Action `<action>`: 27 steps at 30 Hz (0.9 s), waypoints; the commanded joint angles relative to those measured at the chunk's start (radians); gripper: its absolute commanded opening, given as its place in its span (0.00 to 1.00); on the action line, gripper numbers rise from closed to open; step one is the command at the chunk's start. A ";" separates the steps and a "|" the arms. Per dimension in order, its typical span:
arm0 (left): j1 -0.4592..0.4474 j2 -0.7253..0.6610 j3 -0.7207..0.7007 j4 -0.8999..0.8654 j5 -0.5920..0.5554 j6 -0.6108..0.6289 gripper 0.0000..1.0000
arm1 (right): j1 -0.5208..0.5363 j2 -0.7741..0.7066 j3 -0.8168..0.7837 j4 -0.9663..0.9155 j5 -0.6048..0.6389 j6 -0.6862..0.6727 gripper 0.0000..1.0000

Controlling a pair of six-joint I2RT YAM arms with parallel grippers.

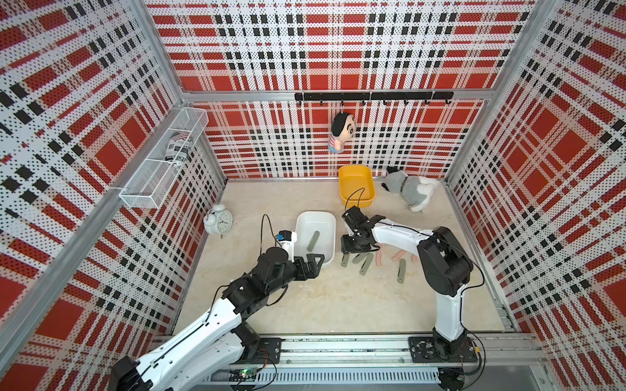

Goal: Place the fruit knives into the storage box by color
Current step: Pick up the fruit knife from the center of the board.

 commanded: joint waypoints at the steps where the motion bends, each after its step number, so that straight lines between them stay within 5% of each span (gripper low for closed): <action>1: -0.006 -0.004 -0.011 0.029 -0.017 0.001 0.99 | 0.011 0.031 0.017 0.016 0.002 0.002 0.52; 16: -0.005 -0.016 -0.036 0.038 -0.030 -0.007 0.99 | 0.024 0.130 0.140 -0.068 0.073 -0.037 0.37; 27: 0.001 -0.009 -0.044 0.046 -0.030 -0.003 0.99 | 0.063 0.162 0.188 -0.147 0.153 -0.065 0.42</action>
